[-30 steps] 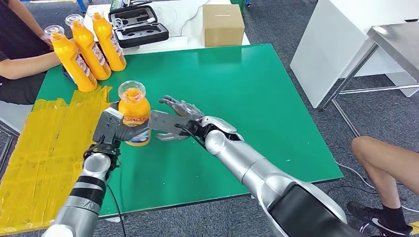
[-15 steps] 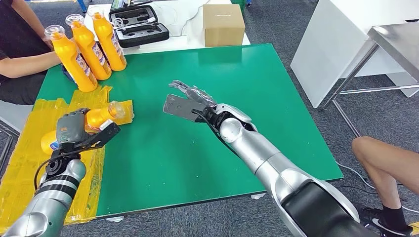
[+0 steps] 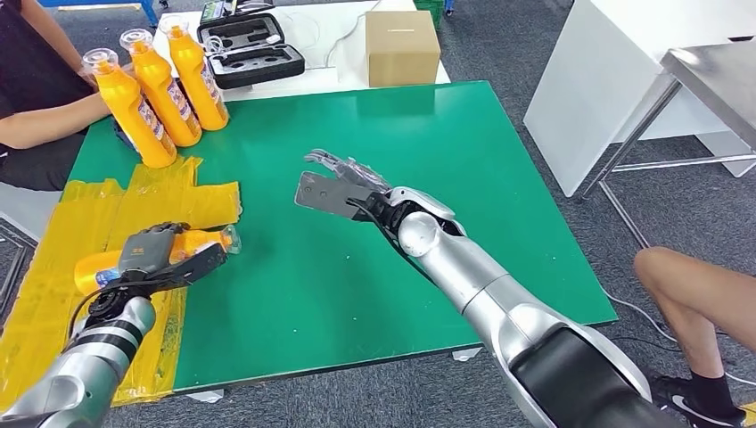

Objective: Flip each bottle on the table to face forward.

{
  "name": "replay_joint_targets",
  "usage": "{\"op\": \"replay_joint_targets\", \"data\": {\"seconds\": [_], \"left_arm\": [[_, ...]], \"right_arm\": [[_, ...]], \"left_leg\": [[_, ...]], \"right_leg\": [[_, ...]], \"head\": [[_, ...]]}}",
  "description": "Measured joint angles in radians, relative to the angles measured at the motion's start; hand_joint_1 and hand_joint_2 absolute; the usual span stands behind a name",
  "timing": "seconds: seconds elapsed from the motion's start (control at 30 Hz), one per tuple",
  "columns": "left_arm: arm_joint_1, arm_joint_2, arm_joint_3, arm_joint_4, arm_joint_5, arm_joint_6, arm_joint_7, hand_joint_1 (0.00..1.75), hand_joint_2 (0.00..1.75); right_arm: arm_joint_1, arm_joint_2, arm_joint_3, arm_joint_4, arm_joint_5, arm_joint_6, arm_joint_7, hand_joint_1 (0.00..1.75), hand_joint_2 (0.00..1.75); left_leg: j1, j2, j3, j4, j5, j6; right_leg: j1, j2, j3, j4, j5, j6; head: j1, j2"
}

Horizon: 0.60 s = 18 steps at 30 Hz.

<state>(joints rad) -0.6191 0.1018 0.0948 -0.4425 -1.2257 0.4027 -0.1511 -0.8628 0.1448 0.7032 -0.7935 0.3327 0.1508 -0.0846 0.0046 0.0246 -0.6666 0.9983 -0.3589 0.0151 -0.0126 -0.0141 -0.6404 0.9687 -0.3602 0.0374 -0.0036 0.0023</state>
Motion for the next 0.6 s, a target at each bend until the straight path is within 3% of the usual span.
{"op": "replay_joint_targets", "data": {"seconds": [0.17,0.4,0.5,0.6], "left_arm": [[0.003,-0.017,0.031,0.003,0.047,0.03,-0.064,0.0,0.0],[0.032,-0.046,0.056,-0.024,0.101,0.145,-0.151,0.0,0.0],[0.071,-0.068,0.07,-0.09,0.2,0.204,-0.224,0.0,0.0],[0.116,-0.098,0.088,-0.197,0.355,0.205,-0.297,0.0,0.0]], "right_arm": [[-0.004,0.0,0.003,0.0,0.0,0.0,0.001,0.0,0.0],[-0.004,-0.006,0.011,0.0,0.001,-0.012,-0.003,0.0,0.0],[0.011,-0.016,0.007,-0.006,-0.001,-0.036,-0.019,0.0,0.0],[0.05,-0.028,-0.006,-0.035,0.014,-0.084,-0.05,0.0,0.0]], "left_leg": [[0.0,-0.002,0.002,0.0,0.001,-0.001],[0.0,0.0,0.002,0.0,0.003,-0.001],[0.0,0.0,0.0,0.0,0.003,-0.001],[0.0,0.0,-0.002,0.001,0.003,-0.001]], "right_leg": [[0.0,-0.001,0.002,0.001,-0.001,-0.002],[0.0,0.0,0.001,0.001,0.001,0.0],[0.0,0.0,-0.001,0.001,0.002,0.0],[0.0,0.0,-0.003,0.001,0.002,0.0]], "head": [[0.0,0.0],[0.001,0.0],[0.001,0.0],[0.001,0.0]]}}
